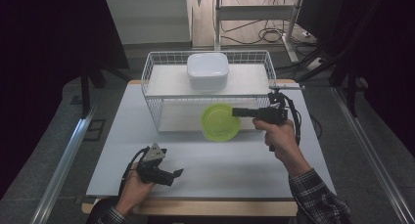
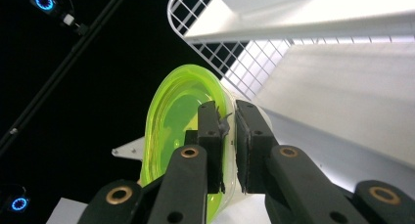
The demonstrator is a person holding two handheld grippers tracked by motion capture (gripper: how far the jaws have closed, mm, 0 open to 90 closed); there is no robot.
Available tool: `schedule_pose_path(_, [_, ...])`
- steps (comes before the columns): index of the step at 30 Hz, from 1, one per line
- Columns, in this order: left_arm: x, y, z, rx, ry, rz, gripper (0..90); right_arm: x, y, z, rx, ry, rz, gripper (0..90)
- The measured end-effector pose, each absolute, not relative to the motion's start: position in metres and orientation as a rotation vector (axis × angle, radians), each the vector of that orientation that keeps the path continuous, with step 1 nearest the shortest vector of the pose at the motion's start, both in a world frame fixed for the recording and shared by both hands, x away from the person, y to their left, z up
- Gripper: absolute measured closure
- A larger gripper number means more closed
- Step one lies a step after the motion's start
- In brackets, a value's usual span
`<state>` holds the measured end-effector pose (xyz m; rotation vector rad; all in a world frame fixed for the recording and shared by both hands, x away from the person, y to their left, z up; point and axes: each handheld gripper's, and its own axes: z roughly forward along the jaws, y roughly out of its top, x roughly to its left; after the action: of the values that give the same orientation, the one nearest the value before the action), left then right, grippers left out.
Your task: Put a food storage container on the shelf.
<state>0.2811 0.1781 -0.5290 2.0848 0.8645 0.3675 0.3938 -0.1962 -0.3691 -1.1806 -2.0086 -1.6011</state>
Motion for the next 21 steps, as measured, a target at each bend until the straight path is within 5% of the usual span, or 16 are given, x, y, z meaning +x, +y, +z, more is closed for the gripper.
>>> schedule_pose_path(21, [0.281,0.178,-0.529,2.080,0.868,0.357,2.3,0.410,-0.197,-0.299,-1.161,-1.966,-1.752,82.4])
